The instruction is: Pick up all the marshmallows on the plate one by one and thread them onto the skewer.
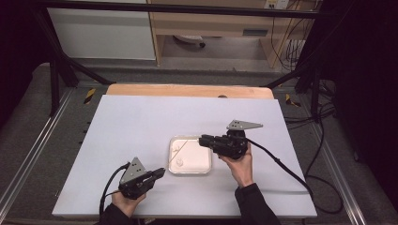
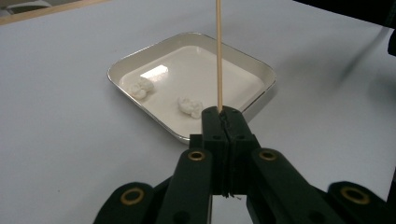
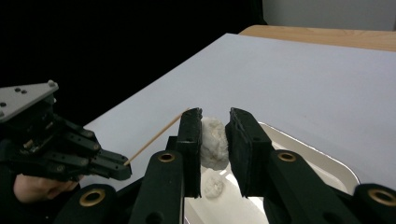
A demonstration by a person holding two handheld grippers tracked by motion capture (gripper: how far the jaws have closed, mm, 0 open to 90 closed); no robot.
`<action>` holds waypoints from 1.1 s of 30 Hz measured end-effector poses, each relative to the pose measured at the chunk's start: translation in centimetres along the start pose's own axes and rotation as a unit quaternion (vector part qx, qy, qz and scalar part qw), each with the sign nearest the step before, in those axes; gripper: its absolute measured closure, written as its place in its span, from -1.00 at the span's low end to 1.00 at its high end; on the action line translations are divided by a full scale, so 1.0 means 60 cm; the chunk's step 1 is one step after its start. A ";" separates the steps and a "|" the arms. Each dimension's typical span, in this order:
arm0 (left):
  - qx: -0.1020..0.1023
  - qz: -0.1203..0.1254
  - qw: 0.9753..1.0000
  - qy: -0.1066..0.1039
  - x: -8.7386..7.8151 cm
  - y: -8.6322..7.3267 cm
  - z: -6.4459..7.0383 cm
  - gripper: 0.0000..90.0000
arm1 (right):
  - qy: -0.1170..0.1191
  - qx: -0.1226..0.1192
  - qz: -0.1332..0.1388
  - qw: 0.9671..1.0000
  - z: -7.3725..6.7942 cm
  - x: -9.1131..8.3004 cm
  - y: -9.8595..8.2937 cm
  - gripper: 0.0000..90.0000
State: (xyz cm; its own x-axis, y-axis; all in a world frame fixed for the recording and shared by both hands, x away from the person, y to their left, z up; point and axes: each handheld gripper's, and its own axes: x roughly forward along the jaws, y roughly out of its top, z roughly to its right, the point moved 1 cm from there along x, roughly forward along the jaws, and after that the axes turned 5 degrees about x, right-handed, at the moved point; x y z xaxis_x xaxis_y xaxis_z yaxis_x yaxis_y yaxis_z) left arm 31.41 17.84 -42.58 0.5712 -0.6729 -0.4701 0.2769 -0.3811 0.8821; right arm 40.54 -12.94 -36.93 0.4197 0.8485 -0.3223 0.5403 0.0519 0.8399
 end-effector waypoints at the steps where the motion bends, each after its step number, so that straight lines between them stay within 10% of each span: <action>1: 0.001 0.002 1.000 0.000 0.000 0.000 0.001 0.97 | 0.004 0.008 0.008 1.000 0.002 0.001 0.003 0.66; 33: 0.009 0.007 1.000 -0.002 0.002 0.001 0.004 0.97 | 0.057 0.064 0.018 0.996 0.004 0.041 0.014 0.68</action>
State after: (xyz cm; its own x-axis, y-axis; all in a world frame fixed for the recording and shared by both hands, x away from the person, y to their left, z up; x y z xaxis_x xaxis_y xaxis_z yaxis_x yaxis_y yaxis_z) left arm 31.32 17.57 -42.57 0.5715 -0.6813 -0.4574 0.2552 -0.3821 0.8882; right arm 42.19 -10.97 -37.15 0.3600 0.9029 -0.2350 0.6171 -0.0415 0.7858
